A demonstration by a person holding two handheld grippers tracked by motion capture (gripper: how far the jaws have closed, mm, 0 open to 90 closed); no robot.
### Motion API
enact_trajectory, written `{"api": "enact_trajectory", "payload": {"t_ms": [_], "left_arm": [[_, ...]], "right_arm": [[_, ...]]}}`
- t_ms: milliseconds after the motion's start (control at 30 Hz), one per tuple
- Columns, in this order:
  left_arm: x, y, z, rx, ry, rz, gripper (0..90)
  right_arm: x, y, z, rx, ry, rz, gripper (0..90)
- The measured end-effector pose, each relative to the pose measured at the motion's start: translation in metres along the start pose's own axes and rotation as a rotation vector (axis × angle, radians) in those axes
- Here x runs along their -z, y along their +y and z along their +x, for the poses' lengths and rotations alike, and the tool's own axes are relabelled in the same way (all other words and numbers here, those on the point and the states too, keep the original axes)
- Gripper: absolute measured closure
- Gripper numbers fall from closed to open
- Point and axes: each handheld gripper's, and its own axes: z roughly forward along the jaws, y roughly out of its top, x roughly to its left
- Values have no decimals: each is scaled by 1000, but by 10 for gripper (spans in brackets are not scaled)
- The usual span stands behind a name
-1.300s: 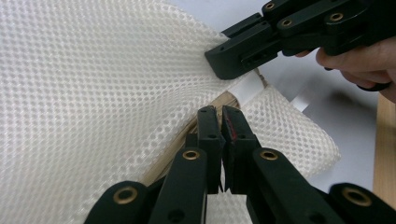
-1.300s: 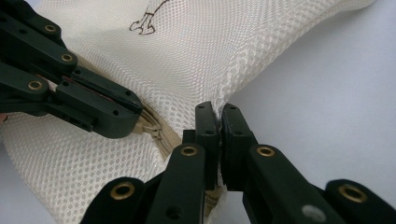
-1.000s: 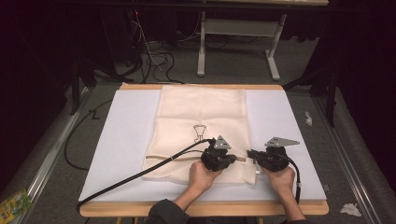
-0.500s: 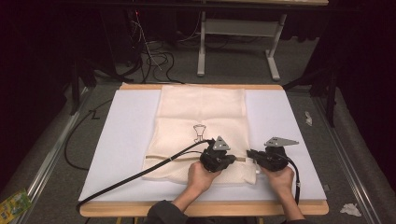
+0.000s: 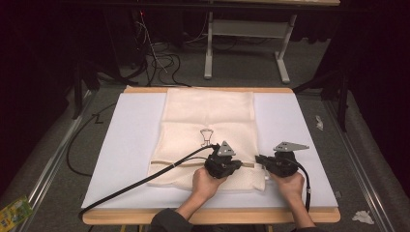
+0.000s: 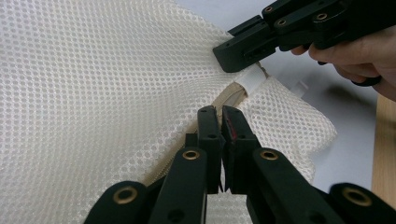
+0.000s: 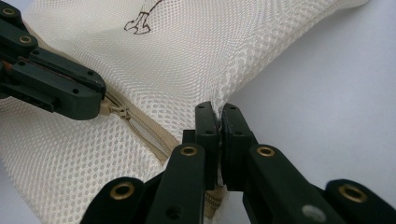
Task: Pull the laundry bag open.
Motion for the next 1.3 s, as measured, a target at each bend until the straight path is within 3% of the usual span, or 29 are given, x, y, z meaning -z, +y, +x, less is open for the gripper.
{"api": "enact_trajectory", "payload": {"t_ms": [1300], "left_arm": [[14,1,4,6,7,-24,871]], "right_arm": [[0,4,2,14,-2,-6,885]]}}
